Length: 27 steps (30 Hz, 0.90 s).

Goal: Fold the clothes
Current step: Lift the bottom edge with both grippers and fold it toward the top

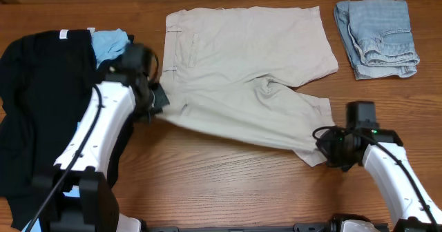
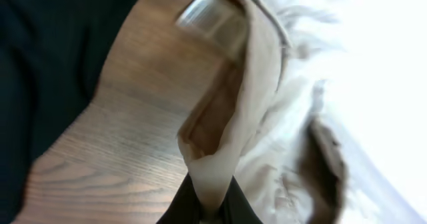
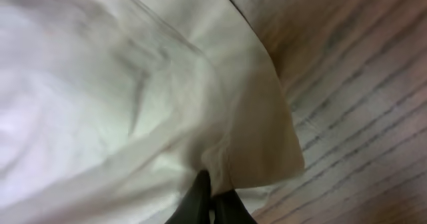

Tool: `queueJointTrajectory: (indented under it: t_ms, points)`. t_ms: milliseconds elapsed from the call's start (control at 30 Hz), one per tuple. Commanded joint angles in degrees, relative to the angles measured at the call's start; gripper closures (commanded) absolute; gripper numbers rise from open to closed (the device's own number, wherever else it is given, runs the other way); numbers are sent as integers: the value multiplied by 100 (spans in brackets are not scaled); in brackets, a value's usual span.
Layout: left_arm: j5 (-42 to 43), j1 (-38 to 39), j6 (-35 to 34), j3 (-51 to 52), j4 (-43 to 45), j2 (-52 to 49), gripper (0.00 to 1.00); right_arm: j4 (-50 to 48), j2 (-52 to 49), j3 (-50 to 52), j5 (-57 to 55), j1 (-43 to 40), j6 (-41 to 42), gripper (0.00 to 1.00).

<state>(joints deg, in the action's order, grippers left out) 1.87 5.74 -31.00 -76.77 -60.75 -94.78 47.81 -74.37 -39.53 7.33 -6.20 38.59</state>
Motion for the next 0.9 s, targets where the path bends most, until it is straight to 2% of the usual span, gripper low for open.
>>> queueJointTrajectory:
  t_ms: [0, 133, 333, 500, 600, 867]
  points:
    - [-437, -208, 841, -1047, -431, 7, 96, 188, 76, -756, -472, -420, -442, 96]
    - [-437, -195, 1318, -2096, -1329, 7, 96, 1001, 76, -1978, -426, -828, -787, 96]
    - [-461, -195, 1327, -3364, -2592, 9, 96, 2236, 76, -4201, -422, -1255, -1502, 96]
    - [-461, -195, 1325, -4068, -3407, 11, 96, 2861, 133, -5458, -396, -1340, -1956, 96]
    - [-330, -195, 1427, -4175, -3606, 96, 96, 3101, 225, -5781, -317, -1340, -2184, 96]
    - [72, -70, 1429, -3803, -3606, 238, 96, 3495, 289, -5753, -295, -1338, -2409, 96]
